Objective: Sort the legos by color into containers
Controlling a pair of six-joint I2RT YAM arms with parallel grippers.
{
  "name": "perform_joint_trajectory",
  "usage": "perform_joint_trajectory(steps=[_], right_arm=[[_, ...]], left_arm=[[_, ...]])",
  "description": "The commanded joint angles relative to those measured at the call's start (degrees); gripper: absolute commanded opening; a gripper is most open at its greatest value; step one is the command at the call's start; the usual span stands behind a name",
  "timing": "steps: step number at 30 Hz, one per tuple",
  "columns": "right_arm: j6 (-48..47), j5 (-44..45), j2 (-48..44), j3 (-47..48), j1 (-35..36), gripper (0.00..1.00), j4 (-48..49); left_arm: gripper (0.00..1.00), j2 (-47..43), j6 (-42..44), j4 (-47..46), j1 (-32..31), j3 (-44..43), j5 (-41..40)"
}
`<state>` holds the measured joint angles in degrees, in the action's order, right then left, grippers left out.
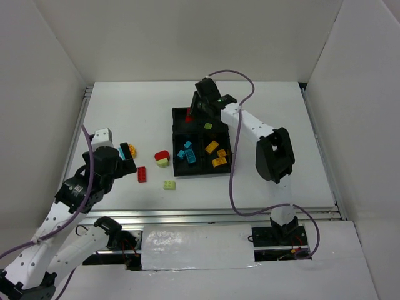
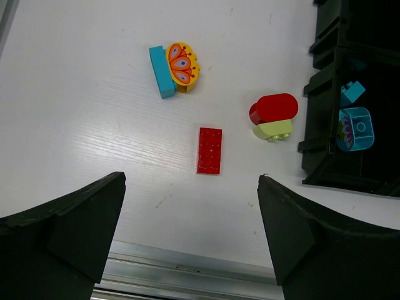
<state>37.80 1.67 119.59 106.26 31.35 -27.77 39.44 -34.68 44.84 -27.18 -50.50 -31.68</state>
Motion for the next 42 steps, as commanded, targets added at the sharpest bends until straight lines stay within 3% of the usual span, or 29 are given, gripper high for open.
perform_joint_trajectory(steps=[1,4,5,7,8,9,16,20,23,25,30,33,37,42], right_arm=[[-0.71,-0.10,3.80,7.45,0.55,0.06,0.53],[-0.71,0.26,6.87,10.45,0.64,0.20,-1.32],[-0.62,0.17,7.32,11.24,0.64,0.41,-1.84],[-0.71,-0.18,7.41,11.25,0.81,0.70,-1.59],[-0.89,-0.18,7.15,11.43,0.90,0.95,-1.50],[-1.24,-0.18,6.45,11.60,1.08,1.00,-1.67],[-6.76,-2.89,-3.83,8.19,4.06,1.00,-1.23],[-13.79,-1.76,-5.16,9.58,12.30,1.00,-9.13],[-14.96,6.30,-4.19,9.06,18.28,1.00,-15.64],[-10.76,13.52,-5.68,4.07,19.88,1.00,-16.79],[-4.41,18.71,-22.70,-14.71,19.89,1.00,-11.45],[-4.14,19.86,-34.74,-21.50,19.89,1.00,-9.42],[-5.19,15.30,-49.59,-28.47,19.36,1.00,-6.59],[-4.67,12.75,-61.30,-35.41,19.36,1.00,-7.56]], left_arm=[[0.99,-0.77,0.31,-1.95,0.02,-0.21,-0.66],[0.99,-1.21,0.40,-1.95,0.02,-0.21,-0.66],[0.99,-1.30,0.31,-1.86,0.02,-0.21,-0.75],[1.00,-1.73,0.40,-2.04,-0.07,-0.12,-0.66],[1.00,-1.82,0.49,-2.12,-0.07,-0.04,-0.58],[0.99,-1.82,0.49,-2.12,0.02,-0.12,-0.57],[0.99,-2.17,-0.82,-1.16,0.02,-0.47,-2.24],[1.00,-3.14,-5.13,2.25,0.02,-1.26,-7.94],[0.99,-3.05,-9.09,5.95,0.02,-2.58,-13.05],[1.00,-2.45,-7.70,4.65,0.02,-2.32,-10.52],[0.99,5.19,-11.03,3.78,0.11,-4.00,-0.26],[0.99,16.32,-13.47,0.17,0.46,-1.63,2.76],[0.96,27.24,-15.68,-4.31,0.90,0.39,5.48],[0.94,33.40,-14.99,-12.22,1.78,4.01,8.21]])
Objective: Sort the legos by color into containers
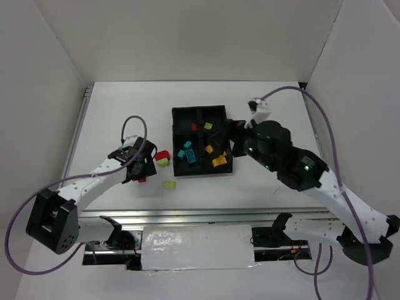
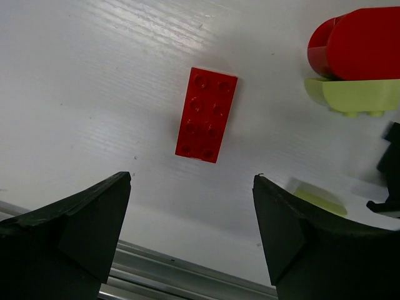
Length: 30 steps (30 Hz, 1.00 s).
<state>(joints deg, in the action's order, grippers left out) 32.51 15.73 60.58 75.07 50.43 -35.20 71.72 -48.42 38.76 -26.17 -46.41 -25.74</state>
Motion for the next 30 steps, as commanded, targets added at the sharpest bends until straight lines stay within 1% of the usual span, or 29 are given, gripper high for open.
perform_joint_trajectory(steps=[1,2,3,7,10,11,12,17,18,20,21,22,23,25,26,28,30], right_arm=[[0.62,-1.66,-5.79,-5.10,0.19,1.00,0.04],[0.62,-2.71,-7.30,-6.67,0.28,1.00,0.57],[0.54,-3.33,-10.10,-7.47,0.28,1.00,0.83],[0.80,-4.57,-14.51,-9.94,0.37,0.99,1.10],[0.80,-4.04,-15.66,-10.64,0.37,1.00,0.40],[0.71,-3.78,-15.66,-10.73,0.28,1.00,0.22],[0.54,-3.69,-15.58,-10.82,0.28,1.00,0.13],[0.27,-3.68,-14.44,-11.43,0.28,0.99,1.01],[0.18,-4.12,-13.82,-11.52,0.37,1.00,1.27],[0.01,-4.47,-13.21,-11.52,0.28,1.00,1.80],[-0.17,-4.56,-12.51,-11.35,0.28,0.99,1.80],[-0.34,-4.39,-12.24,-11.00,0.37,1.00,1.63],[-0.43,-4.30,-11.71,-10.82,0.28,1.00,1.54],[-0.61,-3.51,-11.53,-10.21,0.19,1.00,1.19],[-0.78,-3.42,-11.62,-10.12,0.28,1.00,1.01],[-0.96,-2.55,-12.15,-10.29,0.19,1.00,1.19],[-1.13,-1.58,-12.94,-10.99,0.37,0.99,1.62]], left_arm=[[0.91,2.18,-0.71,-7.03,0.86,0.09,2.62],[0.90,3.06,-0.27,-7.30,0.95,-0.08,2.80],[0.85,4.64,-0.01,-7.82,1.21,0.01,2.88],[0.83,7.55,1.66,-10.98,2.53,0.62,5.61],[0.83,9.92,2.63,-12.30,4.11,0.62,6.57],[0.81,10.62,2.81,-12.57,4.81,0.71,7.19],[0.76,10.89,2.63,-12.83,5.08,0.88,7.37],[0.75,12.21,1.58,-13.63,5.34,1.76,6.76],[0.68,12.56,1.49,-13.71,5.34,1.94,6.32],[0.60,13.79,1.49,-14.41,5.43,2.29,6.40],[0.52,14.23,1.40,-14.59,5.52,2.47,6.57],[0.49,14.58,1.23,-14.85,5.43,2.64,6.92],[0.39,15.02,1.14,-14.51,5.52,2.47,7.10],[0.28,14.41,0.09,-13.19,5.43,2.29,6.15],[0.13,12.50,-0.18,-12.49,5.43,2.12,5.79],[0.00,9.59,-1.05,-9.33,5.43,0.29,4.57],[0.00,4.15,-2.28,-5.82,5.26,-3.05,3.33]])
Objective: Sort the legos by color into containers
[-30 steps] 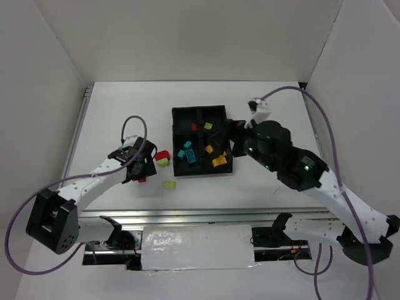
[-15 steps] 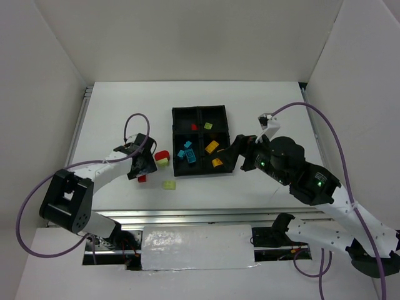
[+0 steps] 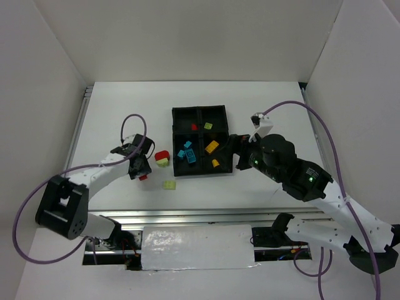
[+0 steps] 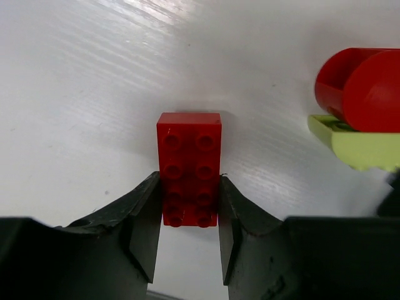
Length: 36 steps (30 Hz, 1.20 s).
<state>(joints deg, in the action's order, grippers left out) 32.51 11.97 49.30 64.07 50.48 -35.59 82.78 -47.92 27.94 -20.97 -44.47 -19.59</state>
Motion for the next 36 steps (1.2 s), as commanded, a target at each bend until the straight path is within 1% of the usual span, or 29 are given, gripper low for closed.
perform_joint_trajectory(steps=[1,3,4,5,6,7,8,9,10,12,13,15,16,20,21,22,24,26,27,29,30,31,32,33,36], right_arm=[[-1.31,3.40,-2.18,-0.26,0.15,1.00,2.02],[-1.66,4.81,-2.63,-0.96,0.06,1.00,2.19],[-1.75,5.60,-2.80,-1.06,-0.12,1.00,2.20],[-1.66,7.26,-2.89,-1.06,-0.29,1.00,1.85],[-1.31,7.89,-2.89,-0.79,-0.47,1.00,1.50],[-1.05,8.33,-3.07,-0.62,-0.90,1.00,0.71],[-0.70,8.68,-3.33,-0.44,-1.17,1.00,0.44],[-0.61,8.51,-3.59,-0.27,-1.17,1.00,0.26],[-0.52,8.34,-4.29,-0.27,-1.26,1.00,-0.17],[0.09,7.81,-5.08,-0.18,-1.35,1.00,-0.96],[0.36,7.55,-5.96,-0.26,-1.26,1.00,-1.23],[1.06,7.11,-7.19,-0.62,-1.35,1.00,-1.93],[1.24,6.84,-8.24,-0.79,-1.43,1.00,-2.20],[1.94,5.96,-9.75,-1.23,-1.61,1.00,-3.69],[2.03,5.79,-9.83,-1.23,-1.70,1.00,-4.13],[1.94,5.70,-10.18,-1.32,-1.70,1.00,-4.22],[1.94,5.52,-10.27,-1.50,-1.87,1.00,-4.13],[1.77,5.52,-10.28,-1.50,-1.88,1.00,-4.22],[1.68,5.44,-10.10,-1.50,-1.88,1.00,-4.13],[1.33,5.17,-9.66,-1.23,-1.96,1.00,-4.31],[1.15,5.00,-9.31,-1.23,-1.96,1.00,-4.31],[1.06,4.91,-9.13,-1.06,-1.96,1.00,-4.31],[0.89,4.73,-8.70,-0.97,-1.96,1.00,-4.31],[0.80,4.65,-8.61,-0.88,-1.88,1.00,-4.40],[0.18,4.91,-7.99,-0.71,-1.96,1.00,-4.31]], left_arm=[[0.00,-11.02,-3.31,5.28,-0.47,-5.88,-3.95],[0.00,-14.65,-3.32,3.19,-0.74,-7.64,-2.74],[0.00,-17.19,-2.10,-2.83,-1.00,-7.74,-1.34],[0.00,-17.91,-1.22,-6.98,-1.09,-7.74,2.42],[0.00,-17.92,2.79,-11.81,-1.00,-8.26,5.85],[0.00,-15.92,4.14,-18.47,-1.09,-9.57,8.67],[0.00,-13.90,4.76,-19.58,-1.26,-11.76,12.09],[0.00,-11.79,7.20,-20.46,-1.26,-16.31,14.39],[0.00,-7.24,8.45,-23.00,-1.61,-18.35,16.15],[0.00,-3.09,10.47,-24.95,-1.88,-23.87,18.35],[0.01,0.67,11.09,-26.35,-1.97,-25.39,18.71],[0.06,4.21,12.58,-27.06,-2.23,-30.22,18.80],[0.08,8.06,13.29,-27.24,-2.23,-31.72,19.06],[0.09,17.13,15.22,-25.66,-2.49,-40.85,18.37],[0.10,19.93,15.49,-25.57,-2.50,-41.83,17.23],[0.13,21.18,15.49,-25.57,-2.50,-42.54,16.70],[0.18,25.21,15.93,-24.52,-2.50,-45.52,16.78],[0.26,27.51,16.37,-23.29,-2.67,-48.33,17.13],[0.34,29.09,16.37,-22.59,-2.93,-48.87,16.26],[0.45,30.15,16.63,-22.32,-2.93,-49.84,15.64],[0.57,30.94,16.63,-22.32,-2.93,-50.01,14.77],[0.65,31.30,16.63,-22.15,-2.93,-50.62,14.41],[0.70,31.99,16.55,-21.97,-2.93,-51.06,13.80],[0.78,32.09,16.37,-21.27,-2.93,-51.50,13.01],[0.86,31.57,16.46,-21.26,-3.02,-52.04,12.39]])
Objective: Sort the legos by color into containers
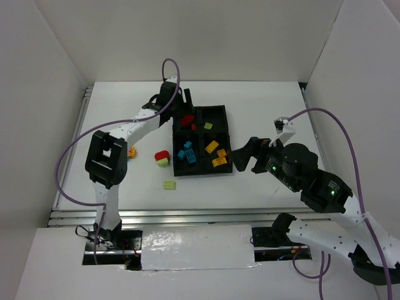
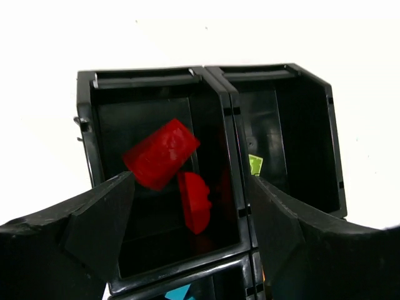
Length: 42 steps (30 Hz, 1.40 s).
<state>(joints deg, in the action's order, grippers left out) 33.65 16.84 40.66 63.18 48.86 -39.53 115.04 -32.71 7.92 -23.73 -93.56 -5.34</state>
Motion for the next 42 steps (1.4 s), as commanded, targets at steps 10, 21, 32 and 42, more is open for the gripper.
perform_joint_trajectory(steps=[10,21,32,42], right_arm=[[-1.57,-1.98,3.10,-0.16,-0.43,1.00,2.08],[-1.66,-7.08,4.87,-2.71,-0.79,1.00,5.42],[0.28,-10.25,3.81,-6.13,-0.70,1.00,7.18],[0.10,-9.37,2.31,-8.24,-0.78,1.00,6.74]], left_arm=[[0.91,-21.50,-2.78,9.87,-0.80,10.22,-15.90],[0.91,-33.92,-20.64,21.00,-0.97,33.43,-17.78],[0.83,-33.83,-24.33,13.52,-3.69,43.28,-14.79],[0.86,-45.60,-23.02,16.70,-16.68,51.09,-16.64]])
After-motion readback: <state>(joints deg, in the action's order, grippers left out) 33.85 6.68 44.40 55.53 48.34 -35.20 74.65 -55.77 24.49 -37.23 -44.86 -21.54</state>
